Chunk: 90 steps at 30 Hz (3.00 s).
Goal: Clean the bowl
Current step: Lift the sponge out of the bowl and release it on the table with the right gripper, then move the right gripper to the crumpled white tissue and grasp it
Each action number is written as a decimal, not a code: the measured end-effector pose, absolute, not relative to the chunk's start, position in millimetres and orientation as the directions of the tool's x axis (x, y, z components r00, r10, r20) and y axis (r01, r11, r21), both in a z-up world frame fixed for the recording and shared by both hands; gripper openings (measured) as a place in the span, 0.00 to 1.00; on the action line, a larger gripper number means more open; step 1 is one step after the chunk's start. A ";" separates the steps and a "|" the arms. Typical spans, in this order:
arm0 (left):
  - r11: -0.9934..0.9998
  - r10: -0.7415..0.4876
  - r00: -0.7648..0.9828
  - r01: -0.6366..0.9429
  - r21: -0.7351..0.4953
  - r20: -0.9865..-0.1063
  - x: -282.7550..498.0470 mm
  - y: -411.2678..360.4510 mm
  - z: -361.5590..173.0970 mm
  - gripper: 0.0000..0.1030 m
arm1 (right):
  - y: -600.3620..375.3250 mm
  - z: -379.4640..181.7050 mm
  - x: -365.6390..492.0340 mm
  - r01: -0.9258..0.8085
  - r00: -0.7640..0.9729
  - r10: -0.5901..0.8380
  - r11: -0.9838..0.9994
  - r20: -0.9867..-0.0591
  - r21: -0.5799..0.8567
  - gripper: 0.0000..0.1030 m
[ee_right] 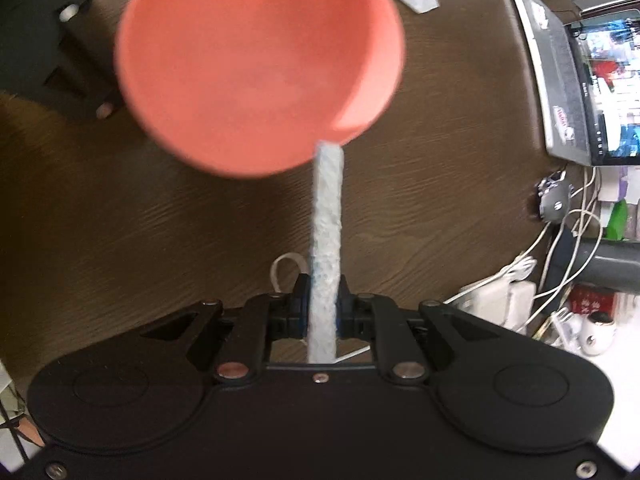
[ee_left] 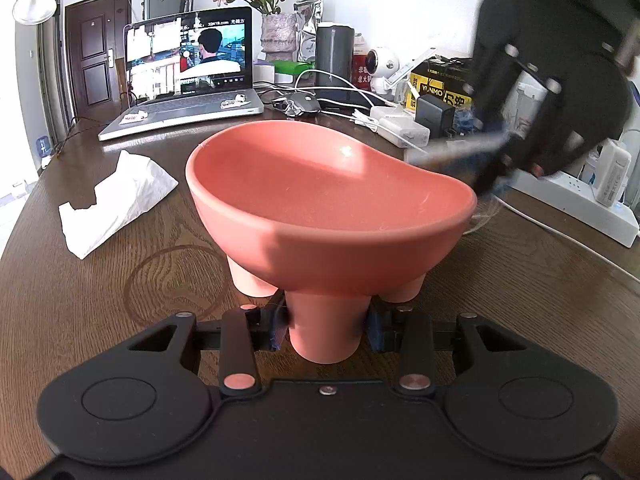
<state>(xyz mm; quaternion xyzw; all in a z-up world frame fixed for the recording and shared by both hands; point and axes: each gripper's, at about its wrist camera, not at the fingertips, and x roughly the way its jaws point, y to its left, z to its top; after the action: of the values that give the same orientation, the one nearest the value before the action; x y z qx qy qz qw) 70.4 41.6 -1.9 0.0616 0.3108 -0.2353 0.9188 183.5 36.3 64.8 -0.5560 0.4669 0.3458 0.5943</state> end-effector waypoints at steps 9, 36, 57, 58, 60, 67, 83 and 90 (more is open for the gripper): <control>0.882 -0.394 0.697 0.471 -0.032 -0.600 70.6 41.6 -2.1 0.37 | 36.7 85.1 148.2 -0.936 0.298 -0.045 0.181 -0.954 -0.301 0.12; 0.883 -0.388 0.700 0.468 -0.024 -0.600 71.1 40.9 -1.8 0.37 | 76.1 120.6 135.5 -0.943 0.329 0.049 0.067 -0.943 -0.326 0.06; 0.884 -0.383 0.700 0.468 -0.018 -0.604 70.8 33.7 -1.1 0.44 | 109.6 128.4 175.7 -0.903 0.422 0.220 0.014 -0.880 -0.429 0.54; 0.884 -0.383 0.700 0.468 -0.018 -0.603 70.7 33.5 -1.1 0.44 | 113.8 127.0 177.2 -0.899 0.424 0.227 -0.014 -0.877 -0.439 0.54; 0.884 -0.382 0.700 0.467 -0.019 -0.603 70.7 33.8 -1.2 0.44 | 119.9 126.6 182.4 -0.891 0.430 0.244 -0.041 -0.869 -0.452 0.55; 0.886 -0.380 0.700 0.462 -0.021 -0.605 72.2 33.1 -1.4 0.47 | 170.2 111.6 230.8 -0.858 0.408 0.312 -0.189 -0.858 -0.477 0.62; 0.885 -0.391 0.693 0.463 -0.041 -0.606 74.5 37.1 -1.9 0.47 | 234.0 36.6 335.9 -0.993 0.120 0.271 0.044 -0.955 -0.113 0.58; 0.885 -0.394 0.691 0.463 -0.048 -0.606 75.7 37.9 -2.5 0.48 | 227.6 36.6 341.3 -0.991 0.121 0.312 0.097 -0.942 -0.095 0.31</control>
<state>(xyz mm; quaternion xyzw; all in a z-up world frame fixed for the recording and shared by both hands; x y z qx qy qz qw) 75.7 37.9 -2.5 0.0544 0.3163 -0.2333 0.9179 341.3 227.6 36.6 -0.4195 0.4046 0.5250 0.6202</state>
